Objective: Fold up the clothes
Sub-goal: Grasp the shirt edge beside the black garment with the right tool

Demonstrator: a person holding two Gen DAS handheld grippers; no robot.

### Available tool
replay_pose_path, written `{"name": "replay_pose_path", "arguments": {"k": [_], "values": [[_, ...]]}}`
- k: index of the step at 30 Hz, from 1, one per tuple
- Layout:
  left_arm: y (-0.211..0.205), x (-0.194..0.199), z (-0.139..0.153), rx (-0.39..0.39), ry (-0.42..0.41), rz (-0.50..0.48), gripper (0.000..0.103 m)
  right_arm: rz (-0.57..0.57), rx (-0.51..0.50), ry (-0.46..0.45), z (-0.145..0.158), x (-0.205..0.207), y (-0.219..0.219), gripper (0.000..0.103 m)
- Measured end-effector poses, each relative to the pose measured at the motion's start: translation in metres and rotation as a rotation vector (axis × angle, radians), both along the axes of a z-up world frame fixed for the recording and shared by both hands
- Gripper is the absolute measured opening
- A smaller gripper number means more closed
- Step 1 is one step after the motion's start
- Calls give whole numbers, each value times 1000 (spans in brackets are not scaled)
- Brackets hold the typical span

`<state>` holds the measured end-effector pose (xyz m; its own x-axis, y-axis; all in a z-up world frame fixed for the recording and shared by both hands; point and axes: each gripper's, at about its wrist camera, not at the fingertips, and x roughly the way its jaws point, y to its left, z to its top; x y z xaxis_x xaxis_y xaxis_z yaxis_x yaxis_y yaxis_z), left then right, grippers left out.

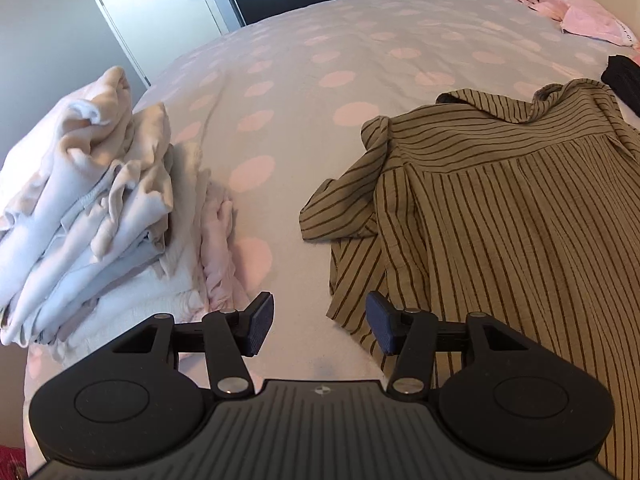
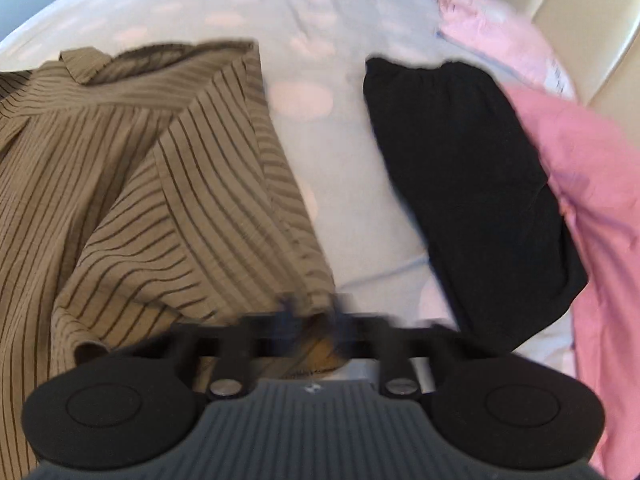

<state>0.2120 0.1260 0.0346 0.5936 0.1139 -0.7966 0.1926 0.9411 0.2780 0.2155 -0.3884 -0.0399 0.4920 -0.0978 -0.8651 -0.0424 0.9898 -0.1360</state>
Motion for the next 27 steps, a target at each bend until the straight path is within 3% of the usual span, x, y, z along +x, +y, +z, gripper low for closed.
{"name": "replay_pose_path", "arguments": {"k": [3,12,22,27], "values": [[2,2,-6,3,11,2,49,4,-12,-33,13,1,-5,4],[4,16,-36,18,77,7,49,-133,-56,-131,59,36,-61,3],[17,41,-48,-40,67,54,49,-301,-188,-96,33,88,-131,3],[25,53,-54,-65,70,85,49,-325,-215,-123,13,105,-146,3]]}}
